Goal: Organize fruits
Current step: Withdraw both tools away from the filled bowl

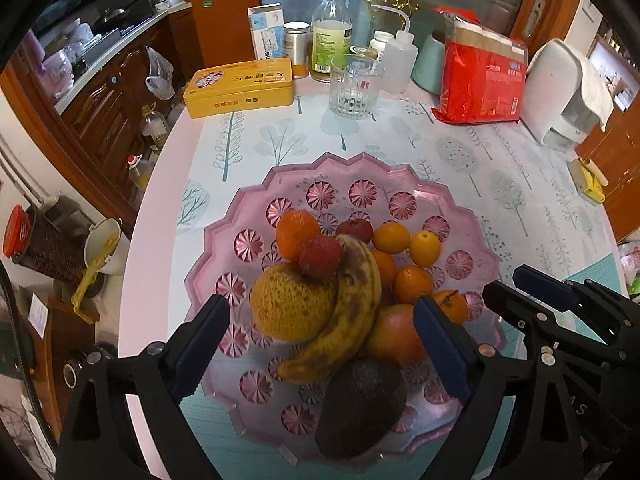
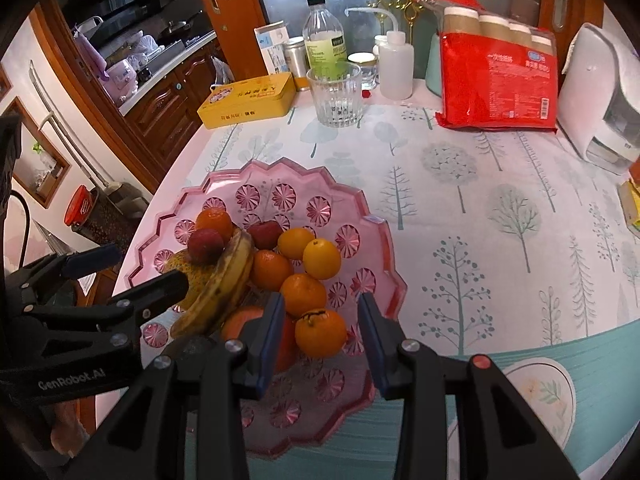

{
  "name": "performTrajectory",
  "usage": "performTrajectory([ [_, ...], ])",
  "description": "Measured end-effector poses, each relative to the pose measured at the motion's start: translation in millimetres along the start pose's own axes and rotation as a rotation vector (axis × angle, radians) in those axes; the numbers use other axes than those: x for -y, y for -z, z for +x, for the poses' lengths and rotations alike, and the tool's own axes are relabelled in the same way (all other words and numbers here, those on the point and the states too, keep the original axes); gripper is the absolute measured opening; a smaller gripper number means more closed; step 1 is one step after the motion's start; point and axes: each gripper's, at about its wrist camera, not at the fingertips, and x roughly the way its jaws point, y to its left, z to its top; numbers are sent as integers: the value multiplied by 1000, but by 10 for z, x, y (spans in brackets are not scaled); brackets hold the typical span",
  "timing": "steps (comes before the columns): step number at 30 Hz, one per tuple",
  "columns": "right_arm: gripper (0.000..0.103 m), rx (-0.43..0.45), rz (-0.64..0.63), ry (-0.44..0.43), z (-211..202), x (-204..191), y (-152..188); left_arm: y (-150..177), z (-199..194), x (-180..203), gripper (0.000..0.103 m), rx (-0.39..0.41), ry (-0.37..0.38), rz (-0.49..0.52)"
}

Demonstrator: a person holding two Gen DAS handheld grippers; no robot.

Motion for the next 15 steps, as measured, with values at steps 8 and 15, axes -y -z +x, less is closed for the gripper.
performTrajectory([
  [8, 47, 37, -15, 31, -304, -43, 158, 226, -205, 49, 99, 1, 22, -16],
  [15, 56, 64, -8, 44, -535, 21, 313, 474, -440, 207, 99, 21, 27, -8],
])
